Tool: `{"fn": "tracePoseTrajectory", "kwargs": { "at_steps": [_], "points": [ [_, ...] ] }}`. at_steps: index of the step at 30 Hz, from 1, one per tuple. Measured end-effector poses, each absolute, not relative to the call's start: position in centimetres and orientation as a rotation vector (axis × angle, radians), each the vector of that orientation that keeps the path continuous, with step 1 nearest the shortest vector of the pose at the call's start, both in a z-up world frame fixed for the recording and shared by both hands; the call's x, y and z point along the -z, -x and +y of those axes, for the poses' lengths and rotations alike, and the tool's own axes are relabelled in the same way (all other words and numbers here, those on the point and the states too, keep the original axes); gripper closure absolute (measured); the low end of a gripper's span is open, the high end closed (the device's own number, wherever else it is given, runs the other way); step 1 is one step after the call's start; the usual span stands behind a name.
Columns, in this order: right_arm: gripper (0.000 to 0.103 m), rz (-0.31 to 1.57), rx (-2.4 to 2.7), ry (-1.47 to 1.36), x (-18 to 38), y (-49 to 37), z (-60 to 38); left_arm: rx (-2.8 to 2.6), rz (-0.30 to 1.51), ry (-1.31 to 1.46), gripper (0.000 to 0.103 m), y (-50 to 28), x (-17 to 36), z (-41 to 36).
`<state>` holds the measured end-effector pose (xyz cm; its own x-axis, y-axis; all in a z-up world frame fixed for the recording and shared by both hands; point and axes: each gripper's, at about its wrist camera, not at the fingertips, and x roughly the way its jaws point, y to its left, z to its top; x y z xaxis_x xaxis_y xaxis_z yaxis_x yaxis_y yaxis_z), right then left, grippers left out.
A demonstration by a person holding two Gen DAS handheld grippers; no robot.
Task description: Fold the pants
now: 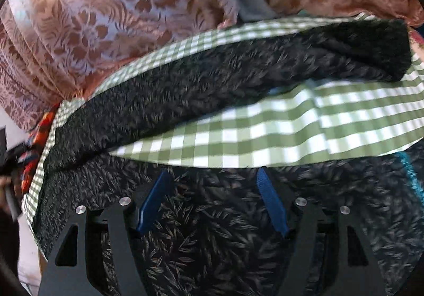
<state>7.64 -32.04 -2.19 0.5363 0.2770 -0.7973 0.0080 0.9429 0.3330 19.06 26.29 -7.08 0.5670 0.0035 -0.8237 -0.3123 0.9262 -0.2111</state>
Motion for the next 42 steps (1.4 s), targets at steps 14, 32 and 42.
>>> {"fn": "tracePoseTrajectory", "kwargs": {
  "at_steps": [14,32,42],
  "points": [
    [0.015,0.972,-0.200,-0.276,4.2,-7.0,-30.8,-0.158,1.050,0.286,0.064,-27.3,10.2,26.0],
    [0.034,0.999,-0.221,-0.309,2.5,-8.5,-31.1,0.213,0.614,0.180,0.098,-9.7,-1.9,17.9],
    [0.047,1.022,-0.446,-0.564,-0.3,-16.7,-29.4,0.320,0.589,0.265,0.098,-0.4,-1.9,17.4]
  ]
}}
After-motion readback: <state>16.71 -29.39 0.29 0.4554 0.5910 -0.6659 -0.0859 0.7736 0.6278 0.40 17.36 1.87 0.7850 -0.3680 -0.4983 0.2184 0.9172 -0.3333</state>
